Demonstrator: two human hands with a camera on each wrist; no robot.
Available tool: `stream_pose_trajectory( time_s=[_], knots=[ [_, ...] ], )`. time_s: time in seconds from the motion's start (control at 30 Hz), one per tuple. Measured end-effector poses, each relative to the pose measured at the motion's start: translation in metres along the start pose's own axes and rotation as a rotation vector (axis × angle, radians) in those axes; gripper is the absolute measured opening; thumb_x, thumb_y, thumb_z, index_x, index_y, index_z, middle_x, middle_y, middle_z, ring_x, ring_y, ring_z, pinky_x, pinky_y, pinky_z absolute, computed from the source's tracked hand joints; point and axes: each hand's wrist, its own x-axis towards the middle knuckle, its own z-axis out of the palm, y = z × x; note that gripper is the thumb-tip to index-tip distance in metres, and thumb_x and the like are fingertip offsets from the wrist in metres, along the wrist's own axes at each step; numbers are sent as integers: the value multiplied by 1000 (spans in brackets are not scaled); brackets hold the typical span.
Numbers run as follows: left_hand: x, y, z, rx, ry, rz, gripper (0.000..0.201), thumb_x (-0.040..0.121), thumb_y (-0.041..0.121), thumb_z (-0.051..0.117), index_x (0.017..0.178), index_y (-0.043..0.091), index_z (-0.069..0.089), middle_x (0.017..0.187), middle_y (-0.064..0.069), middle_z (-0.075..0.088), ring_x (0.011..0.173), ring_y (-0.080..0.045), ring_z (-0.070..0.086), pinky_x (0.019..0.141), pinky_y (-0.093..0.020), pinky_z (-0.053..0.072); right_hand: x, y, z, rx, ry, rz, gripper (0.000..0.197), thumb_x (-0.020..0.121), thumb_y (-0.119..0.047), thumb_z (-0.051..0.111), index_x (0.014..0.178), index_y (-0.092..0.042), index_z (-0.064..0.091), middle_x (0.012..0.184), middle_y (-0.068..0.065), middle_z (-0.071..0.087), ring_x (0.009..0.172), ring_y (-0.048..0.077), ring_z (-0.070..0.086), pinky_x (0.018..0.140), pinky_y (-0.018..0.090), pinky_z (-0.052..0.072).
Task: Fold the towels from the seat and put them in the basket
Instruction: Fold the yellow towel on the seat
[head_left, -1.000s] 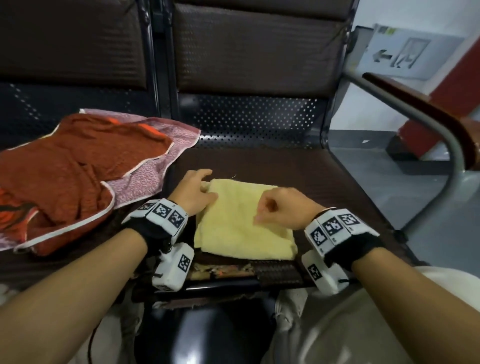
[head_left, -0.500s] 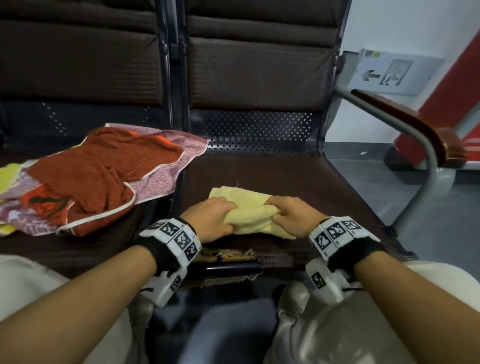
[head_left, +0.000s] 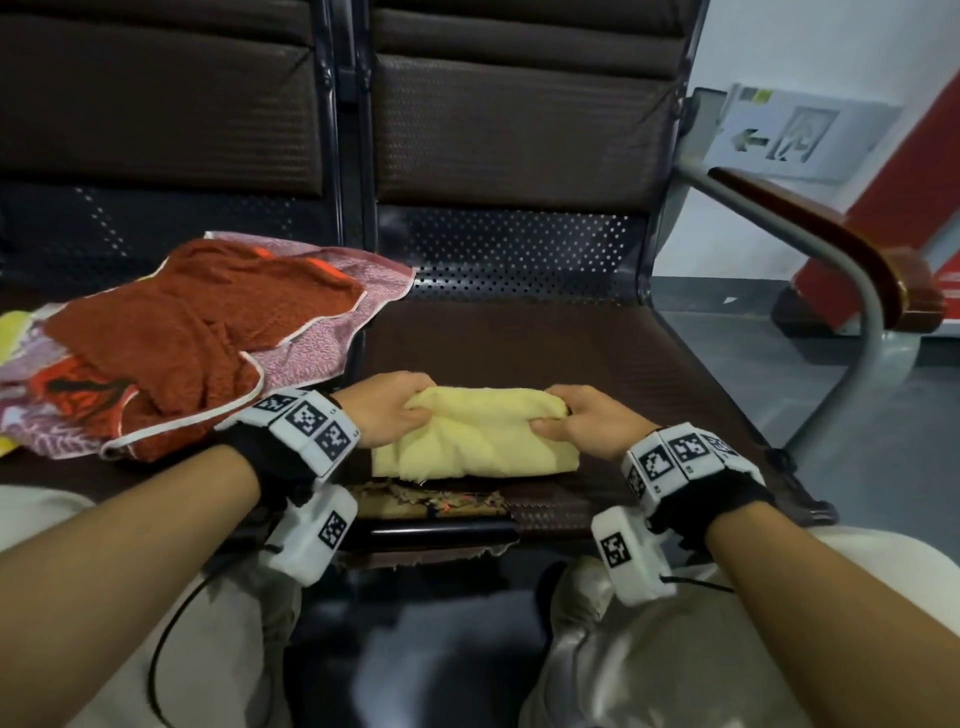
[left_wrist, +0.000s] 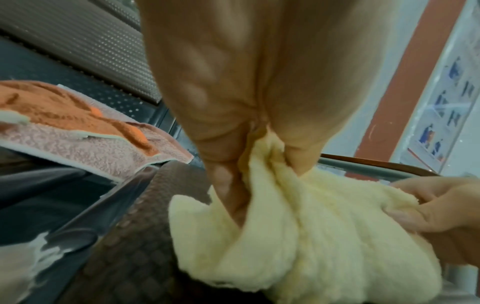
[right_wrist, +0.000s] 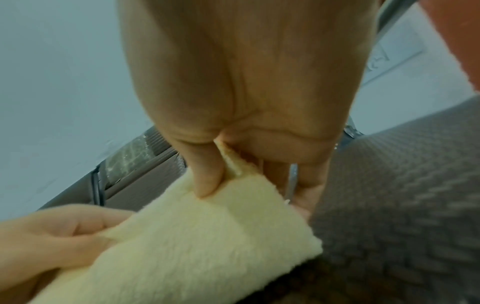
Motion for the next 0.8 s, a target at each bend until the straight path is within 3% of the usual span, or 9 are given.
stream_pose_trajectory(
  time_s=[0.1,0.17,0.3,0.4,0.47,0.57,0.63,0.7,0.8],
  knots=[
    [16,-12,0,49,43,-64,30,95,24,51,121,11,57,117,-8,57,112,-23,52,81,-21,31,15,1,2,98,-3,84,12,95,-28,53,98,-17,57,95,0,61,86,14,58,73,29,47],
    [25,-18,2,66,101,-89,29,95,25,53,119,12,59,115,-8,59,111,-23,54,81,-21,32,25,2,3,69,20,148,20,95,-32,52,102,-14,58,101,4,63,90,17,60,77,31,48],
    [40,-25,6,98,69,-144,33,95,33,51,123,18,58,115,-7,55,111,-24,53,93,-34,42,38,6,2,-189,124,322,43,87,-53,57,92,-11,58,100,8,58,89,24,57,72,32,46],
    [45,-28,8,74,-4,-138,33,95,30,51,124,15,58,120,-8,61,115,-25,55,96,-38,44,42,5,4,-312,116,430,71,82,-70,48,114,-8,58,116,12,58,100,28,58,75,32,45],
    [45,-28,8,63,-37,-126,27,95,26,52,115,11,61,107,-7,64,107,-26,58,88,-33,45,46,3,7,-345,58,452,81,84,-72,40,132,-6,48,133,14,51,117,30,53,88,35,44],
    [36,-20,4,82,-115,-125,17,95,28,53,103,15,60,91,-3,58,90,-22,58,79,-29,42,45,-4,10,-240,-6,413,75,92,-59,39,144,-6,30,147,12,38,130,29,42,101,36,37],
    [30,-13,-3,178,-186,-120,16,93,34,53,101,21,58,94,2,55,95,-21,57,88,-33,43,39,-8,9,-123,-7,356,70,94,-53,41,145,-8,25,147,11,37,129,27,41,97,36,35],
    [25,-9,-11,211,-222,-86,34,89,40,57,120,26,54,113,5,51,114,-19,51,102,-38,37,27,-12,7,56,44,243,59,92,-48,47,137,-12,33,132,7,47,116,22,48,90,36,38],
    [9,7,-21,-150,-197,47,86,75,49,70,145,34,23,147,10,30,135,-7,29,108,-26,28,4,-26,1,208,172,-16,31,91,-35,56,112,-14,46,100,0,54,93,13,52,83,36,44]
  ],
)
